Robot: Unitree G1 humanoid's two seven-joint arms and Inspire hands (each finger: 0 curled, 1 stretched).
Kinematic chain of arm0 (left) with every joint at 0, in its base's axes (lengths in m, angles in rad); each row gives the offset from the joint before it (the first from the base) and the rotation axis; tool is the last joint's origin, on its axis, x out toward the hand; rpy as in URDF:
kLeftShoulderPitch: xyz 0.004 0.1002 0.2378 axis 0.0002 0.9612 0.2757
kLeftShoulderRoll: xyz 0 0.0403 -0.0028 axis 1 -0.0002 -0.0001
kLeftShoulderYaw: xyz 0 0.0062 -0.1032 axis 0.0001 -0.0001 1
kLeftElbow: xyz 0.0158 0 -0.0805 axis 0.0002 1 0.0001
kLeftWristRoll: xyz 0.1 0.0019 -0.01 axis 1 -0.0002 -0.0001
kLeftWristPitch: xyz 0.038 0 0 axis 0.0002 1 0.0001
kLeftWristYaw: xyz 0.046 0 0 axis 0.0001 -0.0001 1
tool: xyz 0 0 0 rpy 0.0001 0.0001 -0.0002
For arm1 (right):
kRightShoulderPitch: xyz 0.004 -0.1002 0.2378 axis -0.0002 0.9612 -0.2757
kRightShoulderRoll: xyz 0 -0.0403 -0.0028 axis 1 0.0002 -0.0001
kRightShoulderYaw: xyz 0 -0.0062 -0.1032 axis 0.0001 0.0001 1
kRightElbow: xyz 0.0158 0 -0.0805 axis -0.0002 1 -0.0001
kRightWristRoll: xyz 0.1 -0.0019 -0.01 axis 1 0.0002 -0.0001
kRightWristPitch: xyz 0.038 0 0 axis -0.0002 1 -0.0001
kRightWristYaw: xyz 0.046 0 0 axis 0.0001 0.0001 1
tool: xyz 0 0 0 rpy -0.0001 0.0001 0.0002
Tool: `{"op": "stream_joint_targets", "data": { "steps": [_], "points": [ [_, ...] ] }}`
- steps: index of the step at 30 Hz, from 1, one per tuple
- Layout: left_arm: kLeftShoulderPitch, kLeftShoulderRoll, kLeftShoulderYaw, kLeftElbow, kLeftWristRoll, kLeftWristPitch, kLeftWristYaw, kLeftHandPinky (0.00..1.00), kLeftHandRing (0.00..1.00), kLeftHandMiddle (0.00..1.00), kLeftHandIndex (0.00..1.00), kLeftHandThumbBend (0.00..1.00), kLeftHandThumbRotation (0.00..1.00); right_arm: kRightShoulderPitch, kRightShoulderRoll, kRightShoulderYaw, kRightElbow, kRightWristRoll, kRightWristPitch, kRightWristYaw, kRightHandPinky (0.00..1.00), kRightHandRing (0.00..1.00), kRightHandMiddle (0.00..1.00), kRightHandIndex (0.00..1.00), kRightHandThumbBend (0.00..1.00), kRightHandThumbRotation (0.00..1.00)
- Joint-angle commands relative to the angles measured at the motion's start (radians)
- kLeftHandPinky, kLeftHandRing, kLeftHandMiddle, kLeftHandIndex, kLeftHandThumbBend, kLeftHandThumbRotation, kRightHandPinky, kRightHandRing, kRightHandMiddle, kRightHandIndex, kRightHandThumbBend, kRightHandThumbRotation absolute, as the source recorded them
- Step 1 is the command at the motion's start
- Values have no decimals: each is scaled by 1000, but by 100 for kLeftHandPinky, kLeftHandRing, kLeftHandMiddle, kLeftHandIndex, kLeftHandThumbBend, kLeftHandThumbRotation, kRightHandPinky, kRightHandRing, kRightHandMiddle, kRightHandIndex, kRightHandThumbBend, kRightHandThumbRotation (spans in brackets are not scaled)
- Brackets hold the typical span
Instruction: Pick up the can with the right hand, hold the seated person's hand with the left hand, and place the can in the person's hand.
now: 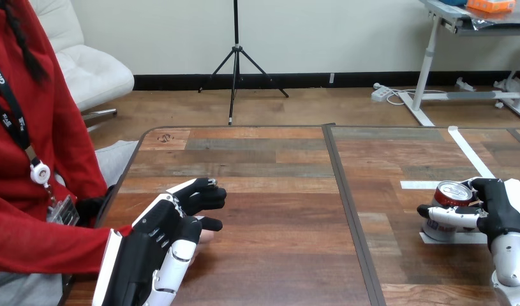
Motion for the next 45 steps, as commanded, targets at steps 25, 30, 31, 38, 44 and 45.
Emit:
{"op": "stream_joint_targets", "data": {
  "steps": [25, 30, 31, 38, 44, 45],
  "points": [
    [-32, -36, 3, -19, -4, -12, 0, 63, 73, 71, 72, 51, 77, -80, -1, 27, -32, -20, -81, -31, 37, 42, 46, 49, 70, 0],
    [-33, -33, 2, -18, -4, -16, -4, 63, 73, 71, 72, 51, 77, -78, -1, 30, -38, -22, -99, -29, 37, 42, 46, 49, 69, 0],
    [-34, -32, 2, -18, -2, -18, -4, 63, 73, 71, 72, 50, 77, -78, -1, 29, -38, -22, -101, -29, 37, 42, 46, 49, 69, 0],
    [-38, -34, 3, -12, 4, -20, -3, 63, 73, 71, 73, 50, 79, -83, -1, 30, -40, -22, -100, -20, 38, 43, 47, 49, 68, 0],
    [-40, -34, 3, -9, 5, -24, -3, 63, 73, 71, 72, 50, 79, -85, -1, 30, -44, -25, -102, -13, 39, 44, 47, 49, 68, 0],
    [-40, -34, 3, -9, 6, -25, -3, 63, 73, 71, 72, 49, 79, -85, -1, 29, -45, -25, -103, -11, 39, 44, 48, 50, 68, 0]
  ]
}}
